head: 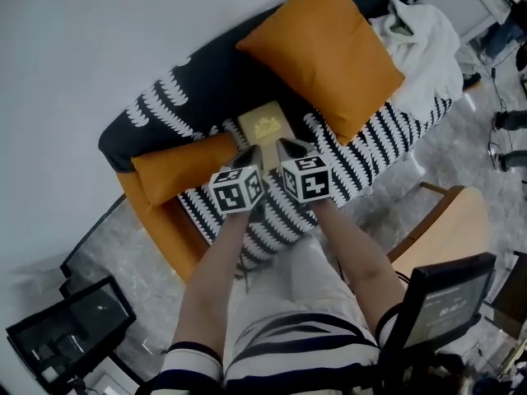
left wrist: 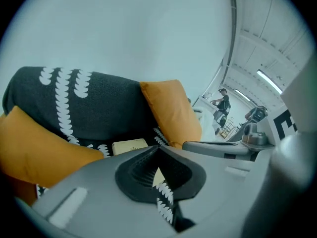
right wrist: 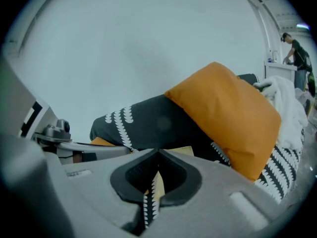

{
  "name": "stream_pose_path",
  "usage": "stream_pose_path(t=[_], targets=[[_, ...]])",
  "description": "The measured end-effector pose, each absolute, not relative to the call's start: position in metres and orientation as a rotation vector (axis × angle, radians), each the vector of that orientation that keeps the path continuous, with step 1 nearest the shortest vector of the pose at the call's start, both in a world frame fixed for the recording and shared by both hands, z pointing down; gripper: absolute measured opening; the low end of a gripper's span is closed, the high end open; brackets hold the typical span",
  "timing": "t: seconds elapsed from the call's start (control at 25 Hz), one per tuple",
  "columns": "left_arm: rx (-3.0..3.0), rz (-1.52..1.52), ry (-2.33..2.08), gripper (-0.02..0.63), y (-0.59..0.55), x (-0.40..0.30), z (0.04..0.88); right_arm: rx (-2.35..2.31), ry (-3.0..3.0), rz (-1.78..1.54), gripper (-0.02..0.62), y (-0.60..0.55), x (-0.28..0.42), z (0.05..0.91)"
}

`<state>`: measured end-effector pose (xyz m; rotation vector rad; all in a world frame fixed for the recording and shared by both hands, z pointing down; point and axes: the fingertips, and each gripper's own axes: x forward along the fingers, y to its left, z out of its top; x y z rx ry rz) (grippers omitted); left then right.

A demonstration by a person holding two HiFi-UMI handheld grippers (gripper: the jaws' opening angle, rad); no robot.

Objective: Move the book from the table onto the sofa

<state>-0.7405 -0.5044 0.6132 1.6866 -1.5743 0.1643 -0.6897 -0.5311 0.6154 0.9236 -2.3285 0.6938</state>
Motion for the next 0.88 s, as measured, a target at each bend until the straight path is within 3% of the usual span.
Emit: stream_pose_path(t=[0.88], targets=[[1.990,0.121,-1.618,0.003,-0.363,-0.715,0.441,1.091,-2.548,0.584,0.002,-0.382,-0.668,0.442]])
